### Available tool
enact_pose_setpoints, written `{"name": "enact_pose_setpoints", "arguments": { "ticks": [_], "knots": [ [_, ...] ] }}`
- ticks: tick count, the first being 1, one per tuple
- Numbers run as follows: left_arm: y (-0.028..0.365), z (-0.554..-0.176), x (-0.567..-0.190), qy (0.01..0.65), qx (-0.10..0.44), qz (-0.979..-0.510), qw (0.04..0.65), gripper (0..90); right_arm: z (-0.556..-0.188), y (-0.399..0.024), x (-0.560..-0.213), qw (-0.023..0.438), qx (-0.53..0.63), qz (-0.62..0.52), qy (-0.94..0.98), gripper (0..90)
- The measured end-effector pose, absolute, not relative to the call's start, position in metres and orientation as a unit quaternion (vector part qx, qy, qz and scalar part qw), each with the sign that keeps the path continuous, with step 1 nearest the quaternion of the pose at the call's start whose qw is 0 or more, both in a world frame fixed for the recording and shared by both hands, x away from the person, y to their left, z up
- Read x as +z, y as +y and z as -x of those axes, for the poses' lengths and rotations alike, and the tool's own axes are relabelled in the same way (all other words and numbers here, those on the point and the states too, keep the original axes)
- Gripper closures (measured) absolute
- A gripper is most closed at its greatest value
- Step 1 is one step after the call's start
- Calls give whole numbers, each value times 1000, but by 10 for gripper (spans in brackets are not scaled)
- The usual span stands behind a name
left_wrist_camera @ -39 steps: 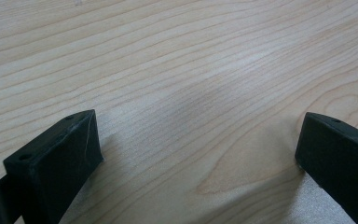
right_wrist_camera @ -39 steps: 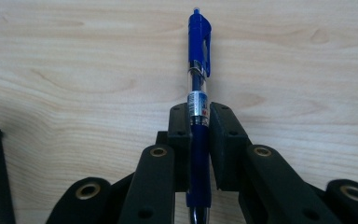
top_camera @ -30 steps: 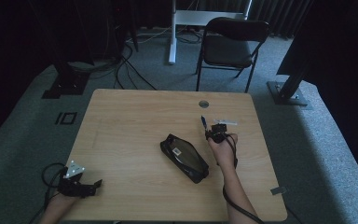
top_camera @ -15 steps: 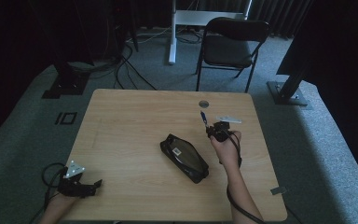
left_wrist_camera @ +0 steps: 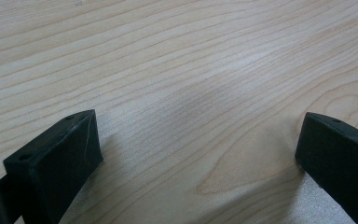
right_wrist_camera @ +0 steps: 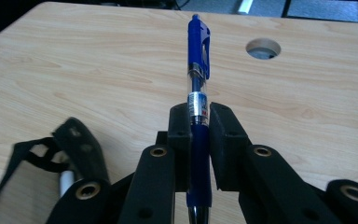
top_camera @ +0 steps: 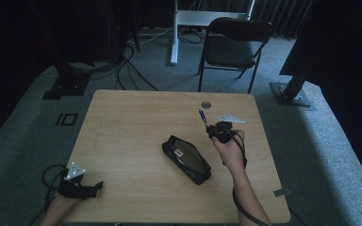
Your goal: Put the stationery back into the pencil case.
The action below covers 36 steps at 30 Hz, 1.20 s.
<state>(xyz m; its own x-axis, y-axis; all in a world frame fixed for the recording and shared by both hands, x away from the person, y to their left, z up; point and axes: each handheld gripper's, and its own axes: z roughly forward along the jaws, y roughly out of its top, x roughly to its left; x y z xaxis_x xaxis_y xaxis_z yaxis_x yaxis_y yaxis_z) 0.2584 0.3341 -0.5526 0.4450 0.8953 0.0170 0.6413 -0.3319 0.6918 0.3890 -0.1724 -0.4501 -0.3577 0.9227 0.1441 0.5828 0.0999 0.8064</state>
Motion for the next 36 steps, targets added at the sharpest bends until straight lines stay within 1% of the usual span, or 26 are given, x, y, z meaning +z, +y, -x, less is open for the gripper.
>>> {"name": "enact_pose_setpoints", "arguments": {
  "ticks": [21, 36],
  "knots": [
    [334, -259, -553, 486, 203, -791, 312, 2, -350, -155, -416, 200, 460, -454, 736, 792],
    [334, -259, -553, 486, 203, -790, 313, 2, -328, -137, -403, 191, 468, -394, 768, 792]
  ]
}}
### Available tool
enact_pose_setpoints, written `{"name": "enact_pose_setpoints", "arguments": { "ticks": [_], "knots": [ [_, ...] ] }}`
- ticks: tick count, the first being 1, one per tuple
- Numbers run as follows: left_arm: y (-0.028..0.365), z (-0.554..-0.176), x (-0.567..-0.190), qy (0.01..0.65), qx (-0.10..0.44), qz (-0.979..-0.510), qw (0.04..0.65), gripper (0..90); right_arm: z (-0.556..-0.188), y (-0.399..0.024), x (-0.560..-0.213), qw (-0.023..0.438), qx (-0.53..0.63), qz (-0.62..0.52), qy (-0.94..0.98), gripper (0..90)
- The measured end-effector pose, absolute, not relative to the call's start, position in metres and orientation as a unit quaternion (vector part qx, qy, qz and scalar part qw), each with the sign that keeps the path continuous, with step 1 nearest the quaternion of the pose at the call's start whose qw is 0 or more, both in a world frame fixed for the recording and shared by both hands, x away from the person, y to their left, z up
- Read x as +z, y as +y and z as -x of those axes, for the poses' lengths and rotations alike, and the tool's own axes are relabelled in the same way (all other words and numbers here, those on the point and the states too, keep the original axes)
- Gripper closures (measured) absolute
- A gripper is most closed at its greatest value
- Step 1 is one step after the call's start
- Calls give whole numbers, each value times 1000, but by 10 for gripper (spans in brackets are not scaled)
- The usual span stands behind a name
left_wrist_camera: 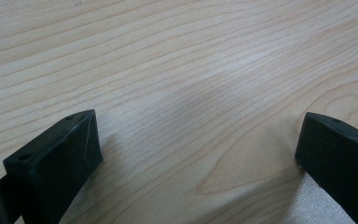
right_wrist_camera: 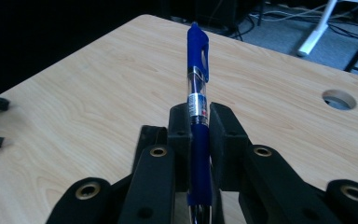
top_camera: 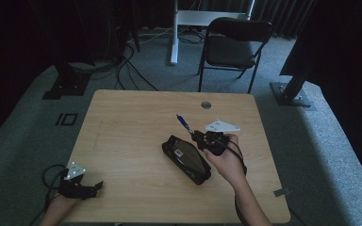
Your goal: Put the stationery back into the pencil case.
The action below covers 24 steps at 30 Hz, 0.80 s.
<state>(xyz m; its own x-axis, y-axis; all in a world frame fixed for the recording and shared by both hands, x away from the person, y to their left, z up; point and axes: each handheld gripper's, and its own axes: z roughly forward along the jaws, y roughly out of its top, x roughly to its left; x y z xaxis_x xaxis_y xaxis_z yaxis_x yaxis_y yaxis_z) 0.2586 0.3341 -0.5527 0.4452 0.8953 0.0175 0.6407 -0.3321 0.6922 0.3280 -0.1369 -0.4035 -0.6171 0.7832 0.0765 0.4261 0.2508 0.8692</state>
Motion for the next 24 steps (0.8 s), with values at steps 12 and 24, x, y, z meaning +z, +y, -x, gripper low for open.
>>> {"name": "enact_pose_setpoints", "arguments": {
  "ticks": [12, 24],
  "knots": [
    [334, -259, -553, 486, 203, -791, 313, 2, -321, -128, -410, 179, 475, -356, 785, 792],
    [334, -259, -553, 486, 203, -790, 313, 2, -324, -125, -439, 161, 444, -354, 807, 792]
  ]
}}
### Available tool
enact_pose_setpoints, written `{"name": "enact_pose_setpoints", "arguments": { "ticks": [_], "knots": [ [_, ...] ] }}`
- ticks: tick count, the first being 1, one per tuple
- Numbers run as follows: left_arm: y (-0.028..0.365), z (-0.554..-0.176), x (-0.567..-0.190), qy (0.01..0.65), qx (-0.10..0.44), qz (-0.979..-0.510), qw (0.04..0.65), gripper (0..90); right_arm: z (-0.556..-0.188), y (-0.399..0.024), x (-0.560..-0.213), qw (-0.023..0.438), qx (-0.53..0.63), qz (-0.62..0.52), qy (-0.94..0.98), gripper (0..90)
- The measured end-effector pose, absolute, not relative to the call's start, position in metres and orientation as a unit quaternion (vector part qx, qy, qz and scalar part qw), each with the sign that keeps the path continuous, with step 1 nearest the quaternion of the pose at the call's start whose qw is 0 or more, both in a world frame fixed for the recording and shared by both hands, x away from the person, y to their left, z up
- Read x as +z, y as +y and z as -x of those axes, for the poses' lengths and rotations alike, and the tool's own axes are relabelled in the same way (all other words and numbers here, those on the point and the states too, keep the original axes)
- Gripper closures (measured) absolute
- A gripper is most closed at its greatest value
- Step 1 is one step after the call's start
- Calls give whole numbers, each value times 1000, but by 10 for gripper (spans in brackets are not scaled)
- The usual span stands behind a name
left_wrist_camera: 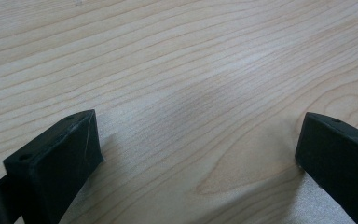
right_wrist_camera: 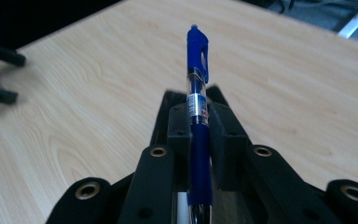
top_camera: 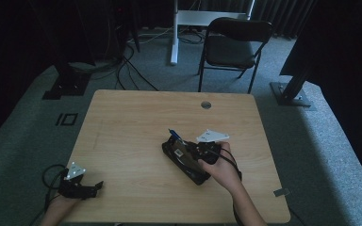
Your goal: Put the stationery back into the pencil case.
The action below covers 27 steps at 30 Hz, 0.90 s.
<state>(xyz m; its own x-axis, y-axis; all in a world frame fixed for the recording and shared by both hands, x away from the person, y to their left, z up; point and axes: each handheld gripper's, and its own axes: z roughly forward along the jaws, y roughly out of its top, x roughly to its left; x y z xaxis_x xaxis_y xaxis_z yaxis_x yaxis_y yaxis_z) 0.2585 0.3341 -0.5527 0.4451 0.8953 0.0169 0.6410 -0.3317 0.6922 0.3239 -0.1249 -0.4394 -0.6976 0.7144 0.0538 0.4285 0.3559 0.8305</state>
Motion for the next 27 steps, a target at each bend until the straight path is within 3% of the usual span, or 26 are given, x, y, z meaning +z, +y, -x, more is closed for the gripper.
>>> {"name": "enact_pose_setpoints", "arguments": {
  "ticks": [27],
  "knots": [
    [334, -258, -553, 486, 203, -790, 313, 2, -333, -117, -478, 139, 367, -363, 845, 791]
  ]
}}
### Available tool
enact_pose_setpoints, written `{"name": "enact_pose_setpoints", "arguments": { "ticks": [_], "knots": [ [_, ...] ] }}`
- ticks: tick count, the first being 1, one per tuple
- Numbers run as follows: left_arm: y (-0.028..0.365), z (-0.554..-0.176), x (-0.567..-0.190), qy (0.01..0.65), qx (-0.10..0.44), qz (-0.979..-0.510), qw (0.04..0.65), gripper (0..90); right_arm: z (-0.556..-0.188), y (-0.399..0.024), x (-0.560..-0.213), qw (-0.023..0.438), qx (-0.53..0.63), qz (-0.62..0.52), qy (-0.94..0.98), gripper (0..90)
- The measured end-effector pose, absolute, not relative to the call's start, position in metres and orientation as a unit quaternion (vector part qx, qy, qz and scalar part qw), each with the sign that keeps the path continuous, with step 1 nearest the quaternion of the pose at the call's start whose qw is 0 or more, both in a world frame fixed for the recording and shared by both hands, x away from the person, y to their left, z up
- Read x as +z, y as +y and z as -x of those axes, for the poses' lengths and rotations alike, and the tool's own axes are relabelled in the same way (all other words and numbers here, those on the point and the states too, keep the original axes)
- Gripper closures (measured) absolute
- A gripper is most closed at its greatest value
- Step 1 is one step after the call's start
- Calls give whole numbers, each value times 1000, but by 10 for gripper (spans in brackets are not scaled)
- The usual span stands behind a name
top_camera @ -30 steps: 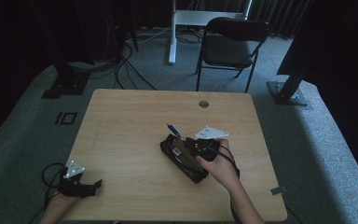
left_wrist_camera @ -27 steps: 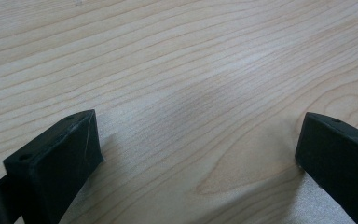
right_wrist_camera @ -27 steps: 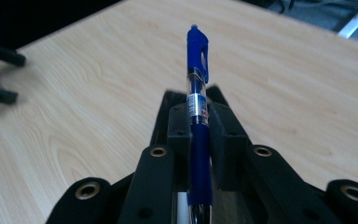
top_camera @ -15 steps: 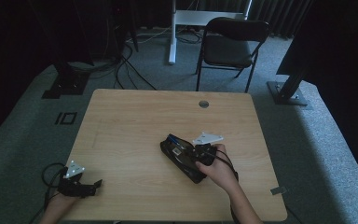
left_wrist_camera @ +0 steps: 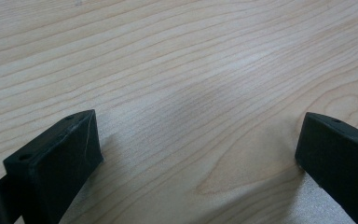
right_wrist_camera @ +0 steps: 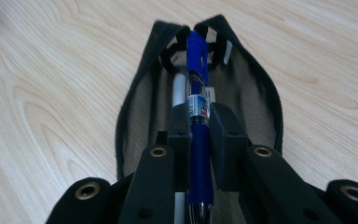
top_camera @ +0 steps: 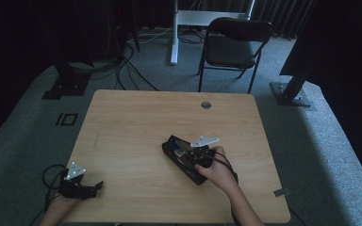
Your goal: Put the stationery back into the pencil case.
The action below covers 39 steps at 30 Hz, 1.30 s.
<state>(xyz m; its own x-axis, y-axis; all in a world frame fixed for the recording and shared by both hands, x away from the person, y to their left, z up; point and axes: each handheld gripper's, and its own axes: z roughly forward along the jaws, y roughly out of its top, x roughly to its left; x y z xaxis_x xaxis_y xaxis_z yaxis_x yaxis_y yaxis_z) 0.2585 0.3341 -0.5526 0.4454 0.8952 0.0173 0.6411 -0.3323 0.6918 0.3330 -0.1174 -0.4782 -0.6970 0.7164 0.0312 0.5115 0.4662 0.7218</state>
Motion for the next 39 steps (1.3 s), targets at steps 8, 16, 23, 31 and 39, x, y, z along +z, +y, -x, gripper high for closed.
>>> {"name": "enact_pose_setpoints", "arguments": {
  "ticks": [8, 16, 23, 31, 39],
  "knots": [
    [334, -258, -553, 486, 203, -790, 313, 2, -336, -113, -484, 133, 343, -368, 854, 791],
    [334, -259, -553, 486, 203, -790, 313, 2, -341, -110, -488, 122, 333, -373, 857, 791],
    [334, -259, -553, 486, 203, -790, 313, 2, -344, -106, -491, 113, 323, -372, 863, 791],
    [334, -259, -553, 486, 203, -790, 313, 2, -347, -104, -493, 110, 311, -372, 868, 791],
    [334, -259, -553, 486, 203, -790, 313, 2, -351, -99, -496, 105, 295, -373, 873, 787]
  ]
}}
